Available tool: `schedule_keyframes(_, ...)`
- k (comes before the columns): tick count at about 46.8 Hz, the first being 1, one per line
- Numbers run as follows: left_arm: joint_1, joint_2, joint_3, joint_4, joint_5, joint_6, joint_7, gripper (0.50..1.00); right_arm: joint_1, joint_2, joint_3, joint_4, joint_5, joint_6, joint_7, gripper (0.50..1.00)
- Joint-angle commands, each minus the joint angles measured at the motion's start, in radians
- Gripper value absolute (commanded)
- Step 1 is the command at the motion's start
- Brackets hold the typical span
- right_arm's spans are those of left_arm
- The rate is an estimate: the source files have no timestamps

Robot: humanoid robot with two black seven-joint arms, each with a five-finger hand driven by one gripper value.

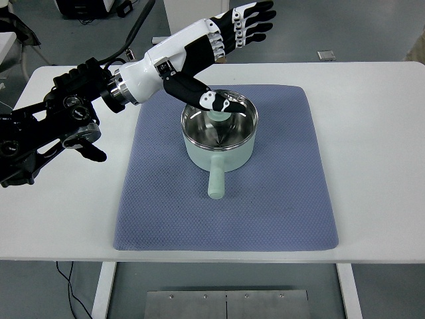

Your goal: Rotate green pot handle

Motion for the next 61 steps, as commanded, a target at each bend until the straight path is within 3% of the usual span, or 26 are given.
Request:
schedule_keyframes(1, -0.006, 0.0, 0.001, -0.005, 0.035, -0.016, 0.0, 1.0, 0.0, 0.0, 0.0, 0.0, 0.0, 0.0, 0.0, 1.0)
schedule_keyframes(33, -0.076, 0.015, 0.05, -0.038, 0.233, -0.1, 0.0, 1.0, 0.0, 0.0, 0.0, 0.0, 0.0, 0.0, 0.0, 1.0)
schedule_keyframes(61, -0.107, -0.023, 0.128, -0.037, 0.434, -0.102, 0.0, 1.0, 0.0, 0.0, 0.0, 0.0, 0.0, 0.0, 0.0, 1.0)
